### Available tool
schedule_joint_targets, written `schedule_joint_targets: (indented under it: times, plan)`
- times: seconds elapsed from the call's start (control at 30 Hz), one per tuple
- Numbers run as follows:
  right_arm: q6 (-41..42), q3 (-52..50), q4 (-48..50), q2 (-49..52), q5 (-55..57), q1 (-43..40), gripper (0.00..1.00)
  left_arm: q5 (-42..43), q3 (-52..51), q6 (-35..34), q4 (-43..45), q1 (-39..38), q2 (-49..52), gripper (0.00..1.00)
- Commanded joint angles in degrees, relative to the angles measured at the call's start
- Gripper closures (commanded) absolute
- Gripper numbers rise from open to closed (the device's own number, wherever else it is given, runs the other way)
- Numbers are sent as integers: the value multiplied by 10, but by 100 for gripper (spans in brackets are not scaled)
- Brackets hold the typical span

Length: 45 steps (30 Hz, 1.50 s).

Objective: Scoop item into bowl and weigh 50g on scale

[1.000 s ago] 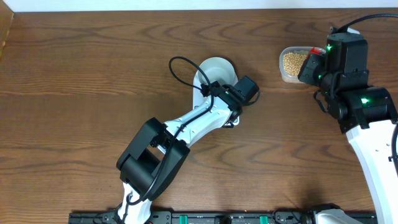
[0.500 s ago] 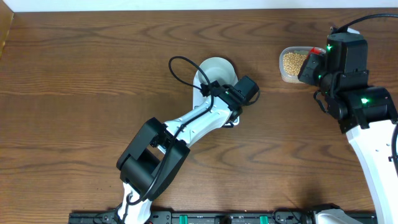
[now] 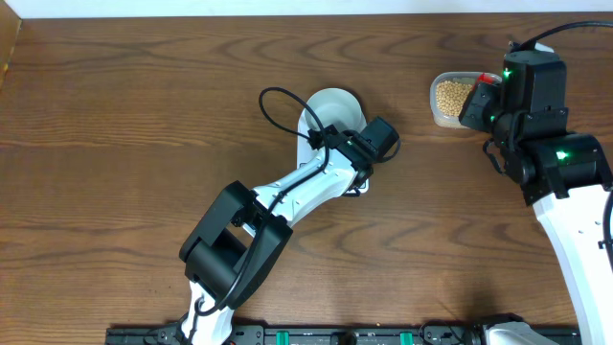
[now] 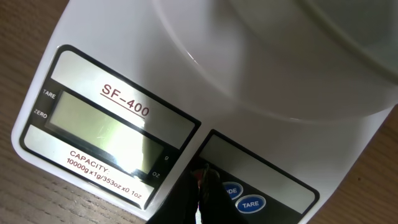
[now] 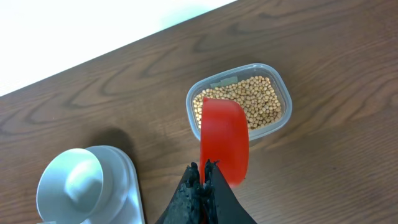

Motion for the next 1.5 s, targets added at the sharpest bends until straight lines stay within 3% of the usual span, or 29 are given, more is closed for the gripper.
schedule_joint_targets:
  times: [0.0,1.47]
  plan:
    - [5,11,-2,-3,0,-3,99,-7,-9,-6,-1,0,-1,93]
    - [5,11,-2,-3,-4,-3,99,-31,-10,-20,12,-14,2,92]
